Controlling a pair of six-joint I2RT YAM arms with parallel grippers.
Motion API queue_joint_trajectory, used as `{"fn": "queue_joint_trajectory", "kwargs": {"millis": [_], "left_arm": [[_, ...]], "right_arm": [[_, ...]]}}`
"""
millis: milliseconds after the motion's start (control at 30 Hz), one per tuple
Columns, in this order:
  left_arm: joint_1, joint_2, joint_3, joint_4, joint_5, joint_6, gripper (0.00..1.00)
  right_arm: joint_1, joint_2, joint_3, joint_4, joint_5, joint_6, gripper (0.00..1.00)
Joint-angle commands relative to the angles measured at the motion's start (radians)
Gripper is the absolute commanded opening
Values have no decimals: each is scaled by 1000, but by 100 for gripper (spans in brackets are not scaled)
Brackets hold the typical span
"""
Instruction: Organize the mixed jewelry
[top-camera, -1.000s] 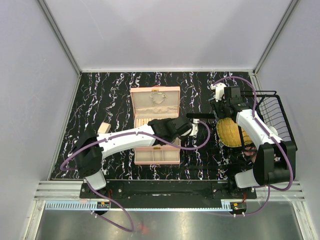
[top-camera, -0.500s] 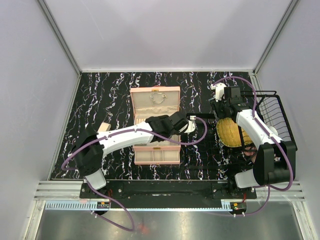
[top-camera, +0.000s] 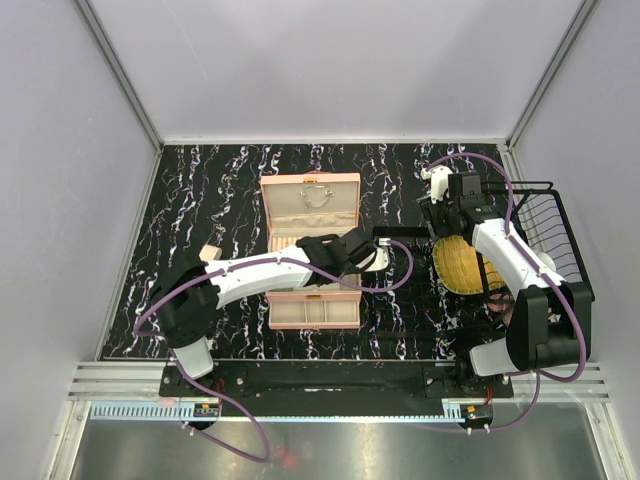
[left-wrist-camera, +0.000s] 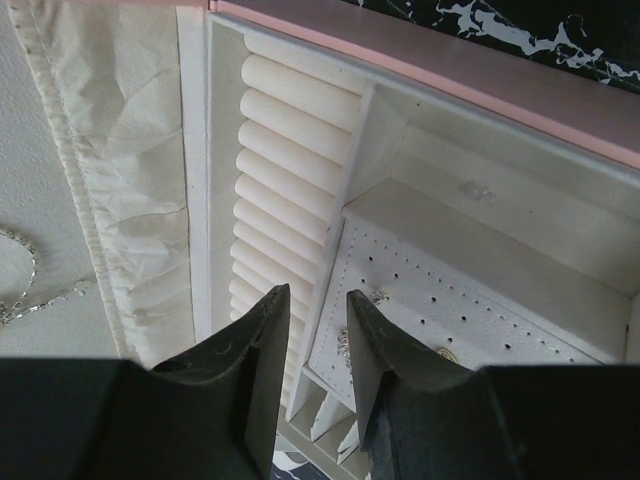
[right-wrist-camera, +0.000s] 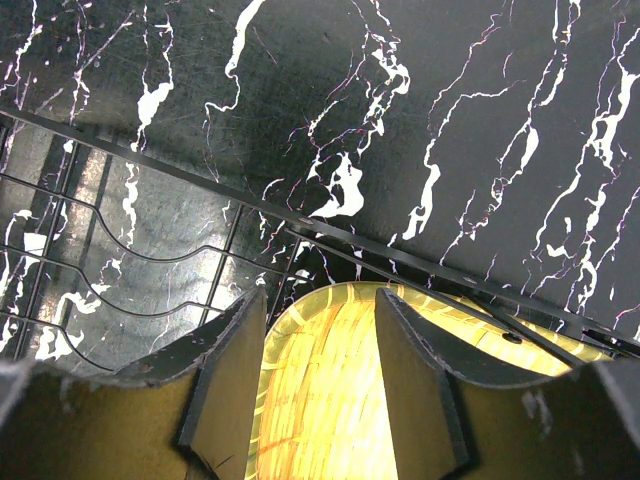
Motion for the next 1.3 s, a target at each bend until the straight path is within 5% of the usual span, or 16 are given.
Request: {"fn": "queue_joint_trajectory", "kwargs": {"millis": [0,1267], "left_arm": [[7,2,-8,43,11,-18,35],[26,-82,-8,106,-46,-9,37]], "right_arm": [[-14,-7,36,2,-16,7,54],[-14,-7,36,1,-15,8,54]]}}
